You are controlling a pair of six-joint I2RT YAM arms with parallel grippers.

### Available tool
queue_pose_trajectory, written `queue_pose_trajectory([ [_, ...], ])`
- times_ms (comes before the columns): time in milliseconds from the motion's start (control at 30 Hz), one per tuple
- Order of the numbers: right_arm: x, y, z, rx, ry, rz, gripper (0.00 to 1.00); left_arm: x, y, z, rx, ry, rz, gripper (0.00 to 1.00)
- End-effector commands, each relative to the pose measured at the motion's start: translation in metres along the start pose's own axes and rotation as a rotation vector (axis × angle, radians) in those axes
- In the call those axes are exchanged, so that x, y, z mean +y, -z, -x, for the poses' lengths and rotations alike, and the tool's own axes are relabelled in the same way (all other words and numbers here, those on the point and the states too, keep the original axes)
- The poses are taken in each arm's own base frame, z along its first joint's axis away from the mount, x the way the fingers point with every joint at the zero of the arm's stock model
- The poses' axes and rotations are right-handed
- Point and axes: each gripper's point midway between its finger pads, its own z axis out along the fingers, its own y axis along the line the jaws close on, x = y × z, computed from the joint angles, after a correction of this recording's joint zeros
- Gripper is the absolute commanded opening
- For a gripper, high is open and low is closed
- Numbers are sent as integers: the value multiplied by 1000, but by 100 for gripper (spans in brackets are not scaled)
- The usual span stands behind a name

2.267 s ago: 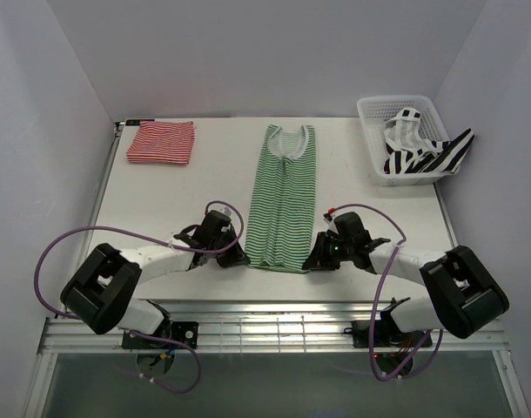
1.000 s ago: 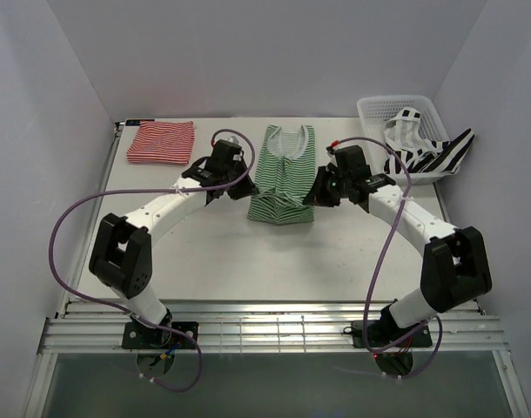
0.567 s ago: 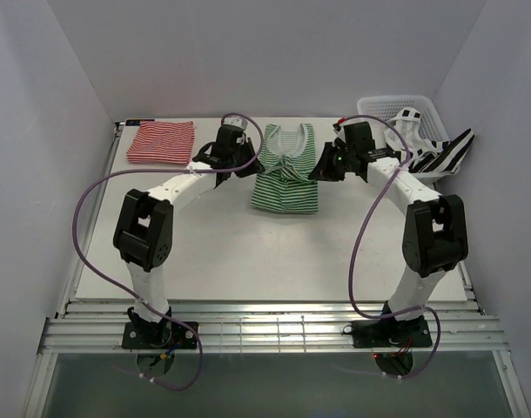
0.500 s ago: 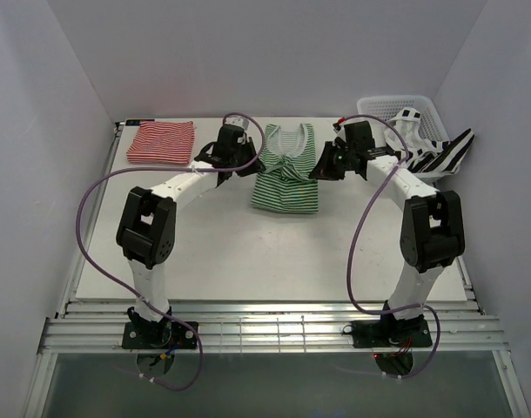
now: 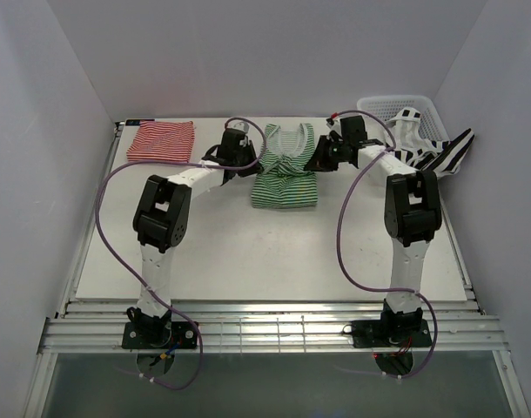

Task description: Fold and stack the tank tops

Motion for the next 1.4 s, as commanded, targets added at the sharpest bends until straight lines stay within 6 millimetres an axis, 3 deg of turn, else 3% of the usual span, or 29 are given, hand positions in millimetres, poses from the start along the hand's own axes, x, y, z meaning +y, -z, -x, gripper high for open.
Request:
queue_pose_trajectory([
  [0, 8, -5, 23, -44, 63, 53, 8, -14, 1, 33, -81, -21, -48, 0],
  [233, -11, -22, 27, -37, 26, 32, 8, -4, -11, 31, -82, -32, -60, 0],
  [567, -29, -26, 27, -52, 6, -26, 8, -15, -18, 29, -79, -61, -151, 0],
  [633, -33, -26, 28, -52, -12, -28, 16, -12, -20, 29, -81, -57, -136, 2],
  [700, -31, -26, 29, -47, -13, -7, 27, -9, -19, 30, -76, -51, -118, 10],
  [733, -27, -24, 32, -48, -9, 10, 35, -11, -17, 32, -78, -51, -119, 31],
  [833, -13, -16, 40, -55, 35, 62, 49, -23, -8, 42, -87, -59, -149, 48],
  [867, -7, -12, 43, -60, 48, 81, 53, -33, -1, 49, -96, -64, -178, 60],
  [933, 4, 0, 50, -79, 79, 101, 61, -45, 8, 60, -115, -60, -211, 69],
  [967, 10, 5, 51, -82, 86, 115, 63, -52, 16, 66, -127, -61, -226, 81],
  [1067, 26, 23, 48, -96, 112, 144, 72, -60, 30, 74, -143, -53, -236, 98],
  [1100, 32, 33, 41, -98, 117, 151, 78, -64, 39, 80, -161, -53, -239, 98],
  [1133, 36, 38, 38, -99, 122, 159, 96, -59, 42, 71, -133, -42, -218, 98],
  [1167, 40, 42, 34, -98, 128, 168, 90, -58, 46, 69, -129, -37, -213, 98],
  [1200, 46, 49, 24, -89, 132, 175, 90, -63, 59, 74, -144, -35, -223, 98],
  [1267, 59, 59, 15, -92, 151, 190, 90, -59, 64, 60, -121, -16, -222, 98],
  [1367, 77, 57, -9, -68, 148, 250, 90, -69, 75, 47, -101, 1, -278, 98],
])
